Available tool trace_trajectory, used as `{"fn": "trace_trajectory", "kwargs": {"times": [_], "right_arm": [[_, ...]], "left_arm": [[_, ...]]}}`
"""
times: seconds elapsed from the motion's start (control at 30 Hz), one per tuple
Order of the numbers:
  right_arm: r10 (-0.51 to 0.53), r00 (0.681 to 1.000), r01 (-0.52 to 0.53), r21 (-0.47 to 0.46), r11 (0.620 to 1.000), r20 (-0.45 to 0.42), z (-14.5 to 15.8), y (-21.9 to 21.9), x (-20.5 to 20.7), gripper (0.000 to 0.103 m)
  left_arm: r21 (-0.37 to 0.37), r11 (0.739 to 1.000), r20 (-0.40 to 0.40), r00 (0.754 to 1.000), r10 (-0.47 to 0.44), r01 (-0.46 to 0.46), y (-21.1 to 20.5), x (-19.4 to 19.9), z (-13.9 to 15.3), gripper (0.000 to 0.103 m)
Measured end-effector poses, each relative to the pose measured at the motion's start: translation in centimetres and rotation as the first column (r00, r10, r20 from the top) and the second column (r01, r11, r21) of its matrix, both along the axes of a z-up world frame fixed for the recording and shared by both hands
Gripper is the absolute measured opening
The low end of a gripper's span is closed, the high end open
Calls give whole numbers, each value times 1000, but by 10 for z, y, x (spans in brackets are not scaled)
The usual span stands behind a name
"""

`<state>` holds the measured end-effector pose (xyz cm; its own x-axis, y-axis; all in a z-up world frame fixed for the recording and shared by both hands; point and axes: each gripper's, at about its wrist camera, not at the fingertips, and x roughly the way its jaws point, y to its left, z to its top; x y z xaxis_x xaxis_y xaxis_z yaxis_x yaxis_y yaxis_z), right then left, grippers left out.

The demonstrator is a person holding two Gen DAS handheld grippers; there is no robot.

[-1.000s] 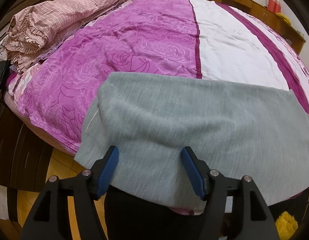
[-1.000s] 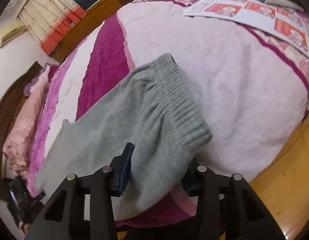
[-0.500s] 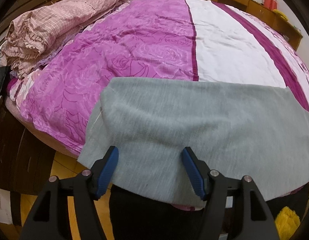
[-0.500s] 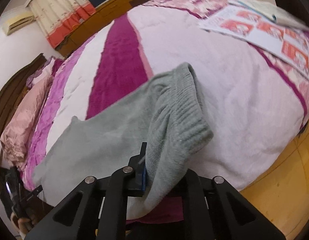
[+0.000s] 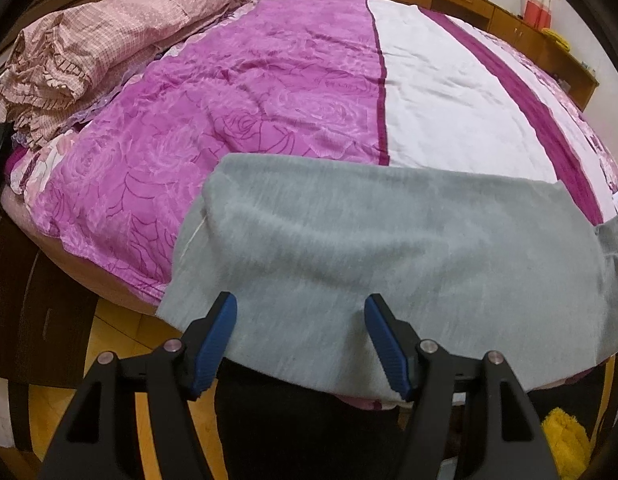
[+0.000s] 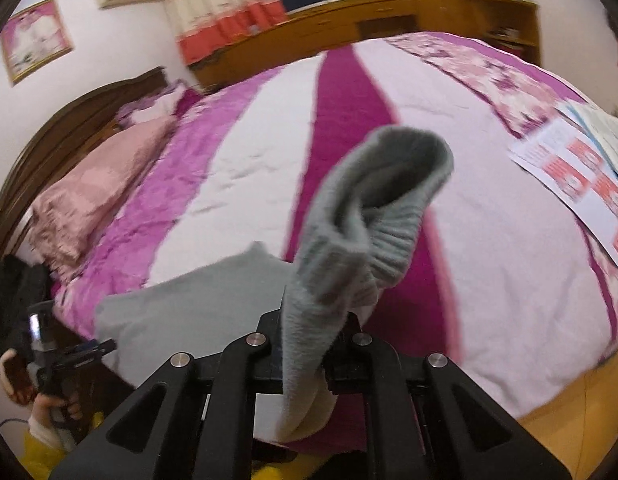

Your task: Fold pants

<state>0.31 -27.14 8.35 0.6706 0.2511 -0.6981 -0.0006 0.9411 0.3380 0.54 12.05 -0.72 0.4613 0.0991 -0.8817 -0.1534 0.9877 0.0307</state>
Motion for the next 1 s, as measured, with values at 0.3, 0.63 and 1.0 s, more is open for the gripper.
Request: {"fn": "trace_trajectory", "kwargs": {"times": [0.3, 0.63, 1.0], "right_arm": [[190, 982, -190, -34, 981, 6, 17, 76, 24, 4], [310, 951, -310, -58, 949, -2, 22, 139, 35, 4], [400, 916, -401, -86, 912, -29, 26, 203, 48, 4]], "left_arm": [[-6, 999, 4, 999, 45, -45, 22, -5, 7, 70], [-13, 999, 33, 998, 51, -50, 29, -10, 20, 70], [4, 1000, 33, 999, 21, -21, 23, -9, 23, 70]]}}
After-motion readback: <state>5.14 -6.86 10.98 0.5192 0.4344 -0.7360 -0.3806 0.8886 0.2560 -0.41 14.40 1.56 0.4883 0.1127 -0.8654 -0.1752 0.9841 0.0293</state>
